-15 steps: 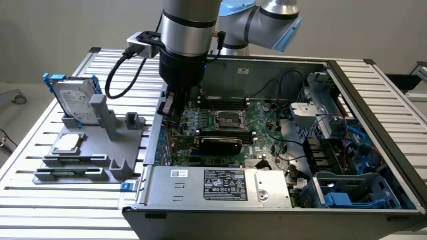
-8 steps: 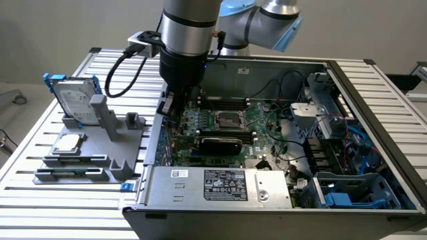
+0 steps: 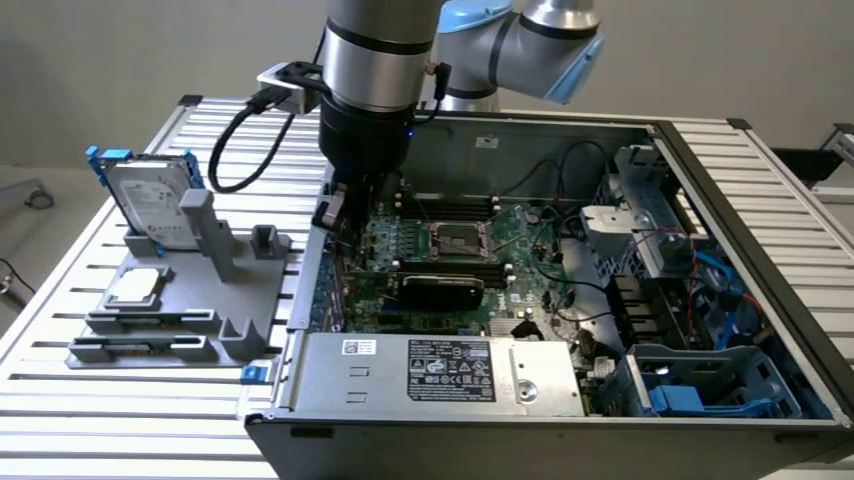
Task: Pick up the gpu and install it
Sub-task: 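Press down on the gpu until it lock into place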
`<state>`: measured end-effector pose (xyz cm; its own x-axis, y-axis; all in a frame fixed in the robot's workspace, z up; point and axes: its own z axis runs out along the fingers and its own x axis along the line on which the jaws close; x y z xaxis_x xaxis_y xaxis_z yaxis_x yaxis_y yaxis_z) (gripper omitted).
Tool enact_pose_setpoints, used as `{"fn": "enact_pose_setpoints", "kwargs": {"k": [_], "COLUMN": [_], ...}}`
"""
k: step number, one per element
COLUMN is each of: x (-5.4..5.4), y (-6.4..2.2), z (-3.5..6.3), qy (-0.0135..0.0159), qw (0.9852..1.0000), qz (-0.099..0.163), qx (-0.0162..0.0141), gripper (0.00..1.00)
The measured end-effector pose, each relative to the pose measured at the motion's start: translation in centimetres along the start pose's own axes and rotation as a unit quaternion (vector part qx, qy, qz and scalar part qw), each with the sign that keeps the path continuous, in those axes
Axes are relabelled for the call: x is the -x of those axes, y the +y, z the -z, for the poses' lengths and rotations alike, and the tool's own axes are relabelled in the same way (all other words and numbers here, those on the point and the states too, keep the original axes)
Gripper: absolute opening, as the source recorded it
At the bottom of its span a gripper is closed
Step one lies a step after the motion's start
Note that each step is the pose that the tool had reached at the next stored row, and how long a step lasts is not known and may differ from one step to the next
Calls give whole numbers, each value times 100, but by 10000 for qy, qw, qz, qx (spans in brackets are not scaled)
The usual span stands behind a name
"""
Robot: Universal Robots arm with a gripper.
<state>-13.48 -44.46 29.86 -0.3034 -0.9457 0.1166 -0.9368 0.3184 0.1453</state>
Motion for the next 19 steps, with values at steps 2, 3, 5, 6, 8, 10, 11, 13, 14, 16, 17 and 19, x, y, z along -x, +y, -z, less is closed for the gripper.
{"fn": "enact_pose_setpoints", "kwargs": {"k": [2, 3, 5, 6, 8, 10, 11, 13, 14, 16, 17, 19], "x": [5, 7, 12, 14, 20, 25, 28, 33, 37, 44, 46, 48], "y": [1, 1, 2, 3, 3, 4, 4, 6, 8, 10, 11, 5], "z": [-3, -5, -8, -11, -16, -22, -23, -24, -24, -20, -14, 11], "qy": [12, 18, 30, 37, 52, 67, 73, 82, 87, 100, 107, 129], "qw": [10000, 10000, 10000, 9999, 9999, 9998, 9998, 9997, 9997, 9997, 9996, 9996], "qz": [-36, -54, -89, -106, -141, -175, -192, -221, -232, -243, -247, -253], "qx": [-2, -3, -4, -5, -8, -10, -11, -13, -14, -19, -22, -27], "gripper": [11, 11, 11, 11, 11, 11, 11, 11, 11, 11, 11, 11]}}
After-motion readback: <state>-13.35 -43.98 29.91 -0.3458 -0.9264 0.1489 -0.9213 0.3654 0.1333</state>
